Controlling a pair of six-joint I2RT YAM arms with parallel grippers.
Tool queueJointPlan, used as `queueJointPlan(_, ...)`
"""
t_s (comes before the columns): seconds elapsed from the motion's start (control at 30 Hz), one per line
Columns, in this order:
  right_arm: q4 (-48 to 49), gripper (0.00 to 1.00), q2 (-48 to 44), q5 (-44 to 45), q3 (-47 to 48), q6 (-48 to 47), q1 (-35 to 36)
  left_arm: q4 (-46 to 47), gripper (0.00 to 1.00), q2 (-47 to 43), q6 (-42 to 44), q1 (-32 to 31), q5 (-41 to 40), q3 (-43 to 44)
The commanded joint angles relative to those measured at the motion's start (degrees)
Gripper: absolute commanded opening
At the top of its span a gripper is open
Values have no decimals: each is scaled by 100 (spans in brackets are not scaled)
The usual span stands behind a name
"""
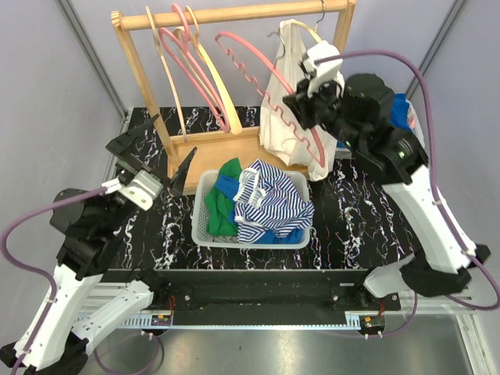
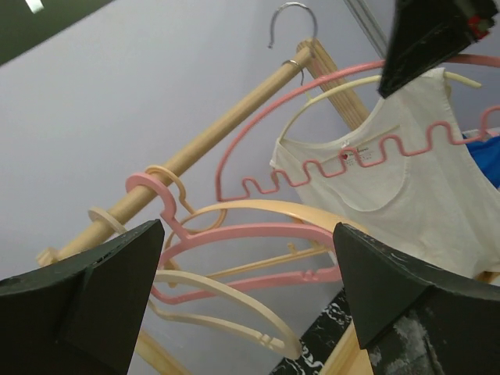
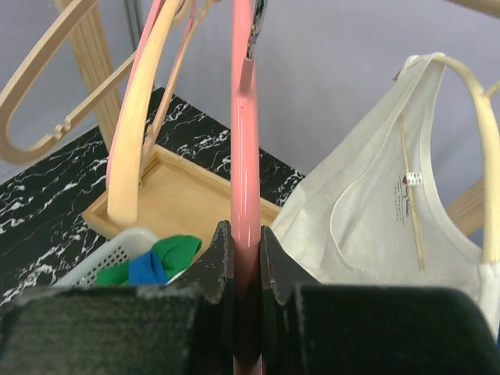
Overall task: Remove the tank top from the hanger
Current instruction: Place the hanger at the clothesline.
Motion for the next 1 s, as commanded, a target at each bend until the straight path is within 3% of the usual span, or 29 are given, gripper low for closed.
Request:
queueJointPlan(0.0, 171, 0, 883, 459, 1357, -101, -10, -549, 99, 94, -590, 11, -263, 358)
queueJointPlan(0.27, -524, 0, 2458, 407, 3372, -31, -229, -621, 99, -275, -608, 11, -185, 270)
queueJointPlan(0.43, -542, 0, 2802, 284, 3716, 74, -309, -621, 99, -460, -547, 11, 97, 209)
queueJointPlan(0.97, -6, 0, 3787, -76, 4508, 153, -590, -885, 99, -610, -521, -33, -26, 209)
